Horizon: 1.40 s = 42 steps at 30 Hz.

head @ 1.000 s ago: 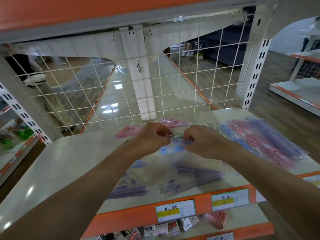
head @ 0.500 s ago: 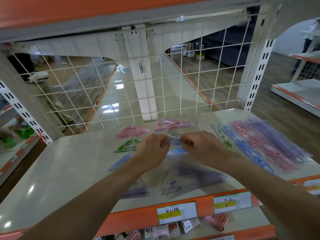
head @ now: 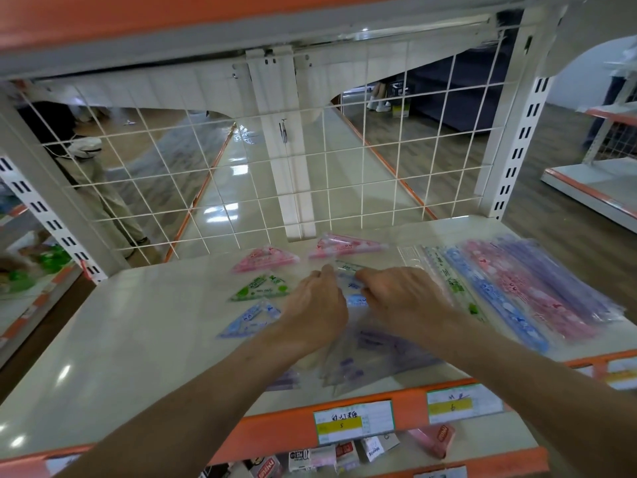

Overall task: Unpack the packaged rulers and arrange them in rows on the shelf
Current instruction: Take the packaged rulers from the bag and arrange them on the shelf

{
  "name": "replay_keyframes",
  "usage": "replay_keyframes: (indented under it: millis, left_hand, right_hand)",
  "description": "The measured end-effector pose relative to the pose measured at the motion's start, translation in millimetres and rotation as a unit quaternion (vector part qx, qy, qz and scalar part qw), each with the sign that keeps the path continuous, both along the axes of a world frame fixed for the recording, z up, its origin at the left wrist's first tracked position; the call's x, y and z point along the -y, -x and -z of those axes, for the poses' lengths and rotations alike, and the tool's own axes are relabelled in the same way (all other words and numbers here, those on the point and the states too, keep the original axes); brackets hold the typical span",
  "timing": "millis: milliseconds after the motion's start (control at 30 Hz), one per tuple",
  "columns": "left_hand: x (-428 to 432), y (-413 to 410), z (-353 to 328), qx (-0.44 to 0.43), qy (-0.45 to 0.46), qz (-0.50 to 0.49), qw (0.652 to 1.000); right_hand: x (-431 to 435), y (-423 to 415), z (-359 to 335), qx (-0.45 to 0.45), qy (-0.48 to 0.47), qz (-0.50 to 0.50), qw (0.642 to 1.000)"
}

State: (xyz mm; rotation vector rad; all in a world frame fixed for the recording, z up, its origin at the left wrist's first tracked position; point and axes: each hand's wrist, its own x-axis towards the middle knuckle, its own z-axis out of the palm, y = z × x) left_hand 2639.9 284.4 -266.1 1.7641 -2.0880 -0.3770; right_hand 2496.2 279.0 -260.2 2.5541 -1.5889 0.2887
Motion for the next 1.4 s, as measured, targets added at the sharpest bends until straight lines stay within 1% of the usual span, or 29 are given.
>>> replay_keyframes:
  millis: [67, 167, 233, 300, 367, 433, 500, 567, 633, 767, 900, 967, 1033, 1100, 1233, 1400]
  left_hand:
    - [0, -4, -1, -0.011, 0.010, 0.000, 1.000]
    - [4, -14, -6, -0.048, 0.089, -0.007, 0.995]
    - [7, -16, -7, -0.042, 0.099, 0.007, 0.994]
    - [5, -16, -5, -0.018, 0.059, 0.021, 0.998]
    - [5, -19, -3, -0.028, 0.031, 0.031, 0.999]
    - [7, -22, -6, -0.053, 0.022, 0.023, 0.998]
    - [13, -24, -14, -0.097, 0.008, 0.000, 0.995]
    - [17, -25, -21, -0.143, -0.020, -0.018, 0.989]
    - [19, -26, -25, -0.172, -0.053, -0.032, 0.983]
    - [18, -26, -26, -0.217, -0.116, -0.056, 0.968]
    - [16, -25, -23, -0.227, -0.156, -0.064, 0.959]
    - [13, -25, -23, -0.195, -0.166, -0.044, 0.965]
    - [8, -24, -21, -0.104, -0.161, -0.009, 0.981]
    - [3, -22, -20, -0.024, -0.136, 0.023, 0.990]
    - [-2, -16, -18, 0.040, -0.098, 0.042, 0.994]
    - [0, -14, -12, 0.113, -0.090, 0.046, 0.988]
  right_hand:
    - [2, 2, 2, 0.020, -0.001, 0.005, 1.000]
    - [4, 10, 1, 0.086, 0.005, 0.002, 0.996]
    - [5, 12, 1, 0.102, 0.019, -0.002, 0.995]
    - [3, 12, 5, 0.074, 0.017, -0.007, 0.997]
    - [3, 12, 6, 0.070, 0.006, -0.011, 0.997]
    - [6, 15, 1, 0.115, -0.013, -0.009, 0.993]
    - [8, 19, -7, 0.162, -0.024, -0.012, 0.986]
    - [7, 21, -12, 0.172, -0.049, -0.024, 0.984]
    - [3, 20, -12, 0.161, -0.073, -0.031, 0.984]
    - [-1, 21, -10, 0.152, -0.089, -0.027, 0.984]
    - [-2, 23, -11, 0.127, -0.129, -0.031, 0.983]
    - [-2, 24, -11, 0.121, -0.141, -0.030, 0.982]
    - [-2, 25, -10, 0.114, -0.150, -0.023, 0.982]
    - [-1, 26, -8, 0.101, -0.156, -0.019, 0.982]
    - [1, 24, -9, 0.078, -0.170, -0.017, 0.982]
    - [4, 25, -10, 0.070, -0.178, -0.028, 0.981]
